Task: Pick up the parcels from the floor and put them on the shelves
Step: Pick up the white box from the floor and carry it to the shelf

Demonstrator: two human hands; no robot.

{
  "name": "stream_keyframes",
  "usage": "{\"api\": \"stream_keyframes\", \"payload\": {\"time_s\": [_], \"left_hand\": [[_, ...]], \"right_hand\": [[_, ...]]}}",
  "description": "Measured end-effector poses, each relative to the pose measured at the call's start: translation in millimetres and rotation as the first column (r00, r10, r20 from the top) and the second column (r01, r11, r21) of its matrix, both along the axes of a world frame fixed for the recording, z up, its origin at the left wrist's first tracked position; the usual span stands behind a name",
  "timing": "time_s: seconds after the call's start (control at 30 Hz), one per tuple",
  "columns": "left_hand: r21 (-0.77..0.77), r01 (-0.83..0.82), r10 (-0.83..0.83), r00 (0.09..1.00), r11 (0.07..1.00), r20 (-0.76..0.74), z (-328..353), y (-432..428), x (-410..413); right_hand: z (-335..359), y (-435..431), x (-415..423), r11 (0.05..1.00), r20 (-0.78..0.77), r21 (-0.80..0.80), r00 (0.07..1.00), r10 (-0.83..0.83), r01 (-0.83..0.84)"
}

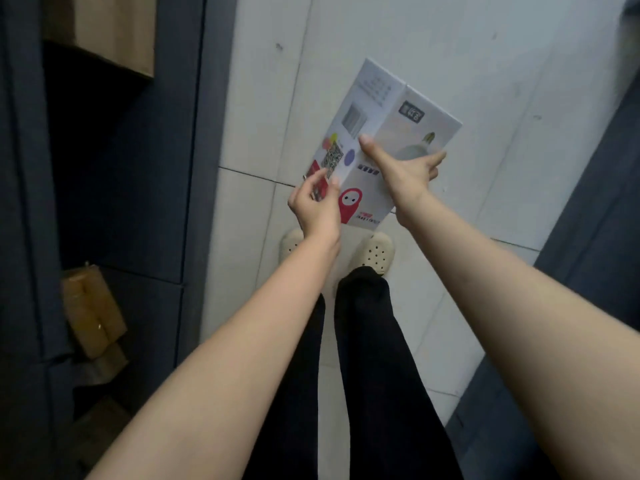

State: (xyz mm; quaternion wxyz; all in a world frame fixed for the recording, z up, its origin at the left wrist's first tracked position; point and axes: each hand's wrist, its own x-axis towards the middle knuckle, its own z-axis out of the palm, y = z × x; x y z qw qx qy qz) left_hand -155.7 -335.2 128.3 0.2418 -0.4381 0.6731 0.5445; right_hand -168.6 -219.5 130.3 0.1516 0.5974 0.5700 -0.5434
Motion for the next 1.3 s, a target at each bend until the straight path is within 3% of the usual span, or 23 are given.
{"api": "stream_keyframes", "payload": {"time_s": [0.23, 0.33, 0.47, 0.53, 0.63, 0.73, 0.83, 1.03, 1.2, 1.3], "left_hand": [[0.081, 0.037, -0.041, 0.998, 0.996, 0.040, 169, 0, 11], [0.188, -0.041, 0.035, 0.999, 0.981, 0.037, 234, -20, -2], [0.263, -0.081, 0.074, 0.997, 0.961, 0.037, 308, -63, -24], [0.382, 0.002, -0.032, 0.997, 0.924, 0.073, 329, -83, -33], [0.618, 0.258, -0.336, 0.942, 0.743, 0.010, 372, -113, -31], [0.658, 0.392, -0.411, 0.902, 0.643, -0.136, 406, -142, -24], [0.640, 0.475, -0.430, 0.870, 0.604, -0.240, 433, -168, -14], [0.635, 0.441, -0.277, 0.897, 0.634, -0.346, 478, -201, 12], [0.557, 0.443, -0.179, 0.867, 0.702, -0.464, 517, -204, 48], [0.499, 0.406, -0.107, 0.845, 0.766, -0.524, 537, -199, 79]], "right_hand": [[159, 5, 4, 0.999, -0.155, 0.012, 0.987, 0.048, -0.046], [237, 11, 6, 0.995, -0.233, -0.102, 0.972, -0.022, -0.002], [327, 10, 22, 0.966, -0.380, -0.250, 0.925, -0.031, -0.070], [356, 8, 29, 0.930, -0.432, -0.347, 0.901, -0.044, -0.121], [398, -1, 39, 0.885, -0.478, -0.447, 0.871, -0.111, -0.133], [426, -8, 43, 0.826, -0.528, -0.547, 0.823, -0.212, -0.138], [452, -21, 43, 0.754, -0.548, -0.635, 0.785, -0.289, -0.165], [476, -58, 19, 0.766, -0.526, -0.579, 0.845, -0.091, -0.278], [498, -86, -2, 0.709, -0.602, -0.548, 0.798, 0.035, -0.445], [514, -100, -10, 0.740, -0.643, -0.416, 0.747, 0.172, -0.528]]}}
